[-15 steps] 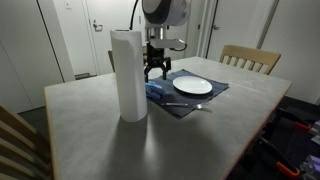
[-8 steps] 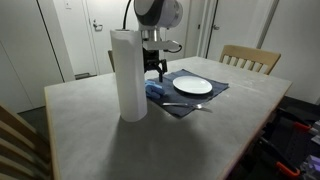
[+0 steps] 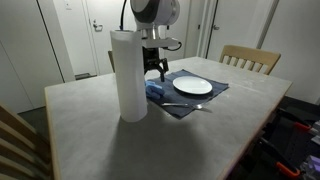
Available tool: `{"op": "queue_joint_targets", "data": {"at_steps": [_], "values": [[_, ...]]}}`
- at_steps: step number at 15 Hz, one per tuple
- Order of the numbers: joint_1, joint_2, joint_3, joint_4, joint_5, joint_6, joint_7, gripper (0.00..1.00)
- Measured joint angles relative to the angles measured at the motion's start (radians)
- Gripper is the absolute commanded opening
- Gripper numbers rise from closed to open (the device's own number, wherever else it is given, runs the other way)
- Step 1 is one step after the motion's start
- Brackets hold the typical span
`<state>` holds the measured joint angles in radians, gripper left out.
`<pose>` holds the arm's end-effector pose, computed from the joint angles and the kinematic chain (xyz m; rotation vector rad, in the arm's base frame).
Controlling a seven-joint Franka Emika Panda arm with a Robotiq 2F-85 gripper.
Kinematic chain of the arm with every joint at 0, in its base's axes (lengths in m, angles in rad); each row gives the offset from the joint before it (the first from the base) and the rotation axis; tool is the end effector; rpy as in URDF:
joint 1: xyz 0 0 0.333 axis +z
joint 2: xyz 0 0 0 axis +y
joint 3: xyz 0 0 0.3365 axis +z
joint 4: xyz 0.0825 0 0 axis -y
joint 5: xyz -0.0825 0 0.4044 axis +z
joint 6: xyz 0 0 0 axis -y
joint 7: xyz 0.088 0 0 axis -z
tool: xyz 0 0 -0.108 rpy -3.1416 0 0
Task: Wipe the plate with the blue rug
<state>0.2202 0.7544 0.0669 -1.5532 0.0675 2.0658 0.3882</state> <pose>0.6772 0.1974 0.1863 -3.0885 0.2367 0.4067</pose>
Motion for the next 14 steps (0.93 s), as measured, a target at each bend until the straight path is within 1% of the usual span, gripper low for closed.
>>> {"op": "queue_joint_targets", "data": {"at_steps": [9,10,11,14], "values": [[0.008,0.070,-0.004,0.047,0.000,-0.002,0.012,1.00],[0.009,0.071,-0.006,0.048,0.000,-0.002,0.015,0.90],[0.009,0.071,-0.008,0.049,0.000,-0.002,0.019,0.74],[0.008,0.071,-0.017,0.051,0.000,-0.002,0.026,0.52]]}}
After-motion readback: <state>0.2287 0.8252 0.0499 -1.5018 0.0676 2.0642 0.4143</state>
